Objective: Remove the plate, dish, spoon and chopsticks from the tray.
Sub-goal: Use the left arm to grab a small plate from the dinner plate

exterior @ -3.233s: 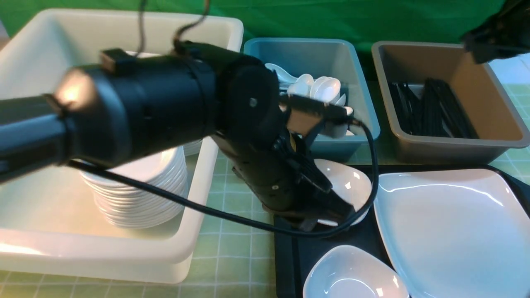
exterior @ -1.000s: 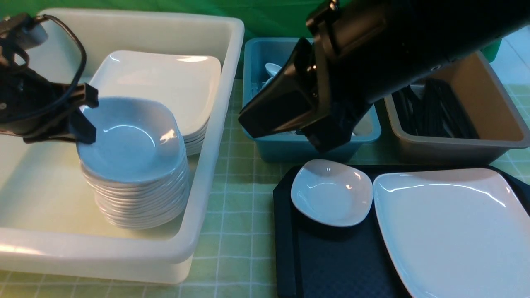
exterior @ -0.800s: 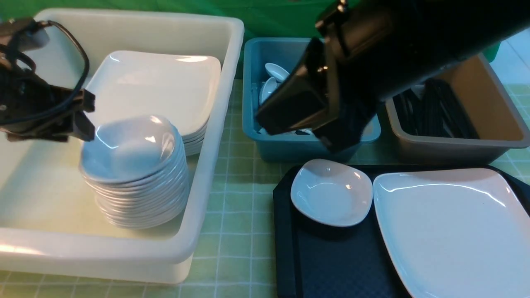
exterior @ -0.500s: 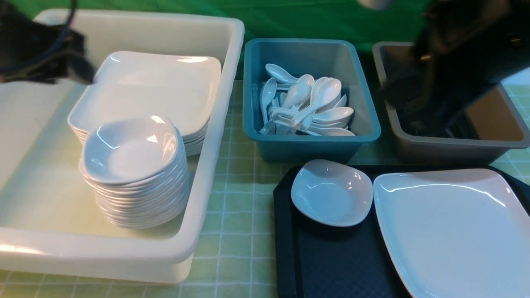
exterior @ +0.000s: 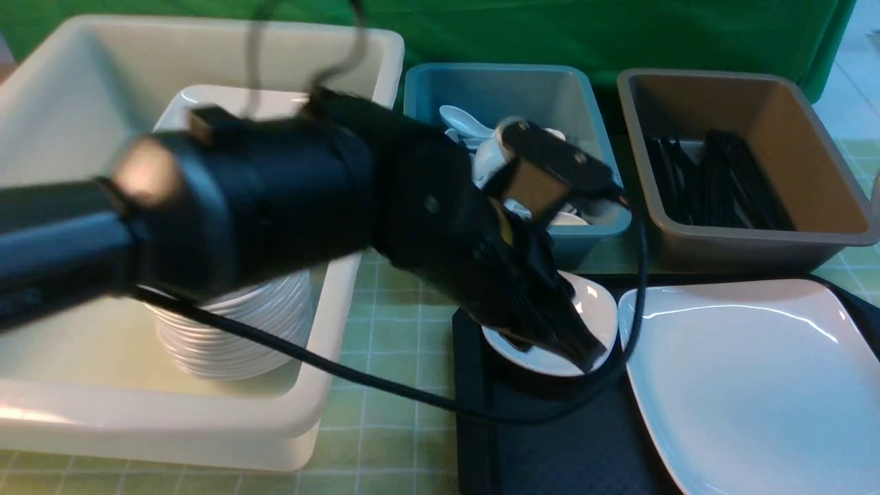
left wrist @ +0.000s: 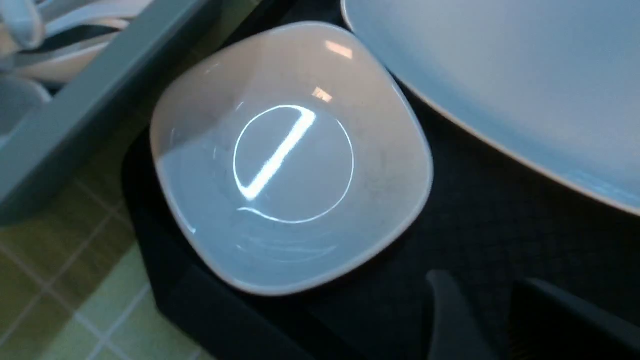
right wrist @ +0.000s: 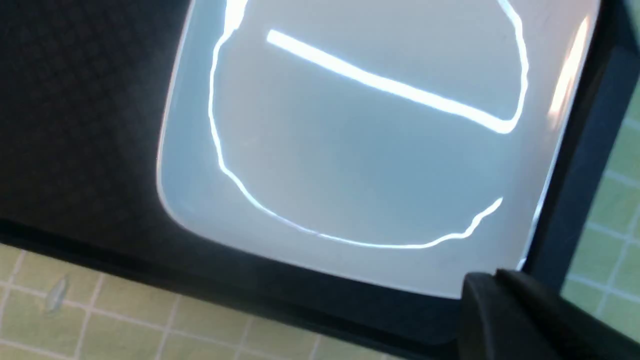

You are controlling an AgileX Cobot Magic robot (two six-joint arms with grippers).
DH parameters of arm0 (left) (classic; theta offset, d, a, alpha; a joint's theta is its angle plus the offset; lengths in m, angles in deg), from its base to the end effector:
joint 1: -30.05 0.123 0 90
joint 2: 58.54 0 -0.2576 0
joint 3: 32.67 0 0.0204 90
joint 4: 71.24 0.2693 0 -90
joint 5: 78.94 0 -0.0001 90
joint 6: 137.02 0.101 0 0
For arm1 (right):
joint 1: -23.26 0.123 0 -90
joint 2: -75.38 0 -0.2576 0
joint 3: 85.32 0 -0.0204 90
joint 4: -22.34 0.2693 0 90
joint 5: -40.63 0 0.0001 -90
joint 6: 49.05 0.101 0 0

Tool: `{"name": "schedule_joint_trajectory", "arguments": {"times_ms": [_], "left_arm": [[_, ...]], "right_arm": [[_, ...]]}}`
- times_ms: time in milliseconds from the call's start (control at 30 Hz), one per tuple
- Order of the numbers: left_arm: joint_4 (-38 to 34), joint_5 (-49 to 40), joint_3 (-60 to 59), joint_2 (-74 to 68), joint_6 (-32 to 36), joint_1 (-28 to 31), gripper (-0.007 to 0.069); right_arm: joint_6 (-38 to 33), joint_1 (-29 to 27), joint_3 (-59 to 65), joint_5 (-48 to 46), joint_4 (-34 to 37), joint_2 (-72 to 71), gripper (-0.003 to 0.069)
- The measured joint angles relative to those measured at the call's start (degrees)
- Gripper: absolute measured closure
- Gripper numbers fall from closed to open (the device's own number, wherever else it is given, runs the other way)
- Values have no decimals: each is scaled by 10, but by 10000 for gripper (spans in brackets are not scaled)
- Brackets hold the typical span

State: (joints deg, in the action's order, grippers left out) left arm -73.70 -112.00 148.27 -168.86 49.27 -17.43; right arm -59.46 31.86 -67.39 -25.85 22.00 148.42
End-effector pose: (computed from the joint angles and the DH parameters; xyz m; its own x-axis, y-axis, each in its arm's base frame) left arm 0.2765 -0.3051 0.2144 -0.4791 0.6315 -0.6096 0.7839 0.6203 0.0265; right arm 0.2306 0.0343 0.2919 -0.8707 -0.3168 -0.3761 -0.3121 0.9471 -0.0751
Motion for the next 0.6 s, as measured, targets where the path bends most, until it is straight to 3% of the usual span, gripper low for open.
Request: {"name": "schedule_joint_trajectory", "arguments": {"times_ms": [67,200,300,500,600], "left_arm": [[28,14,0,-27,-3,-9,370],[78,60,-1,-90,-6,-16,148],[99,96,-1,-113,-7,-16,73],[131,140,-1,-142,-19,-16,72],[139,140,-1,-153,-20,-16,145]], "right_arm": [[-6,-4,5,0,8,-3,659],[-18,-8,7,10,32,-9,660],[-22,-8,7,21,52,-11,660],[-57,-8,7,27,114,-11,660],[-67,-8,7,27,142,-11,660]]}}
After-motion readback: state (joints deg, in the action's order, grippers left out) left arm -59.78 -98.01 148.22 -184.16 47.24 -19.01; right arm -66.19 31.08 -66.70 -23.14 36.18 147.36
